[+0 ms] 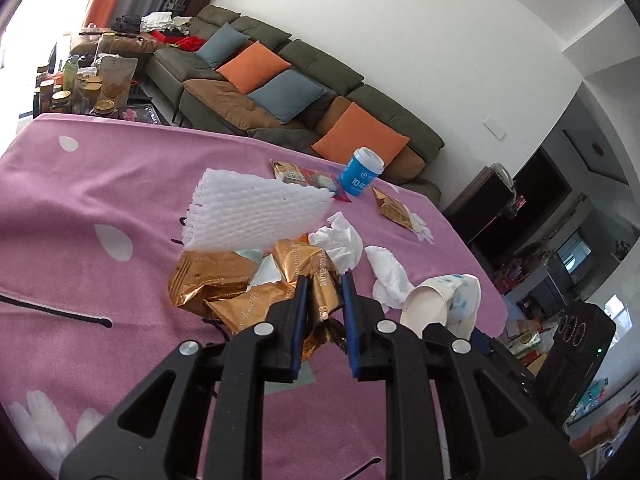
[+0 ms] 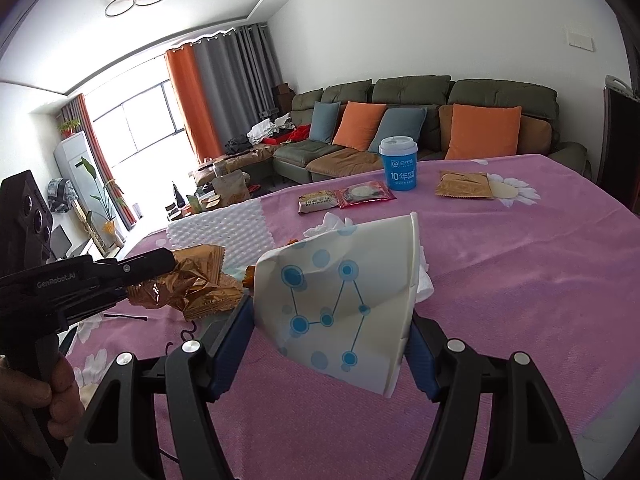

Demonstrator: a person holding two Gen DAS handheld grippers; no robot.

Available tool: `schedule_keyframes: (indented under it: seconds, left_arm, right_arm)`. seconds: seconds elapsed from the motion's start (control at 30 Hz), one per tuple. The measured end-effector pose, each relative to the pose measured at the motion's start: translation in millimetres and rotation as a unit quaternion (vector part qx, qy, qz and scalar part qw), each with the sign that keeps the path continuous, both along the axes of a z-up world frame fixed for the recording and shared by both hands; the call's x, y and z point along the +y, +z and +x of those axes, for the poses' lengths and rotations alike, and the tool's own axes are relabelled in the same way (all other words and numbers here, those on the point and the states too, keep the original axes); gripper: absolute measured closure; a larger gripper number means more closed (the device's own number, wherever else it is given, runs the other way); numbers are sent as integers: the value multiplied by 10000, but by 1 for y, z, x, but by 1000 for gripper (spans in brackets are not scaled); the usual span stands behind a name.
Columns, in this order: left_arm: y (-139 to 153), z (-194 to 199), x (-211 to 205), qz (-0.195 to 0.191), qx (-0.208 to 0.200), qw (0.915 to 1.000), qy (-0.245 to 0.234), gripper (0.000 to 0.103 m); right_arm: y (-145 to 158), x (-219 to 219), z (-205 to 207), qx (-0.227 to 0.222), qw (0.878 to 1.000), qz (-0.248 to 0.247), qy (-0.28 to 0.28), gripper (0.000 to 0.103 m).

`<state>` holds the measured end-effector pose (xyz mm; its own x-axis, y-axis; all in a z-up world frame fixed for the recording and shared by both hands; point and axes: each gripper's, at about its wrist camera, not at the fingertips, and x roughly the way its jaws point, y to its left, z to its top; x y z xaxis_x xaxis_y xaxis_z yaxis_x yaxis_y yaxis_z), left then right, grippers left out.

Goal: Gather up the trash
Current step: 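Carry the foil bag and paper cup with both grippers over the teal bin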

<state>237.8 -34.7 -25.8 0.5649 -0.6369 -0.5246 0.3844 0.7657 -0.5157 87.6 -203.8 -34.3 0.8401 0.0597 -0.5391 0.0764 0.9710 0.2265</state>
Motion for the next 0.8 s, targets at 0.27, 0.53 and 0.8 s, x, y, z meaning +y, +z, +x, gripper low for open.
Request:
schedule_keyframes:
  seconds: [0.27,0.53,0.8]
  left_arm:
    - [32,-43,33,310,-650,9966,405,86]
    - [61,-90,87,778,-1161,9832,1178,85]
    - [78,-133,148,1011,-1390,9658,1940,85]
  right_arm:
    - [20,24,1,-288,9989,-129,353,36]
    - [41,66,7,-585,9936,-236,940,36]
    - [64,121,13,-913,9809,-390,1670,36]
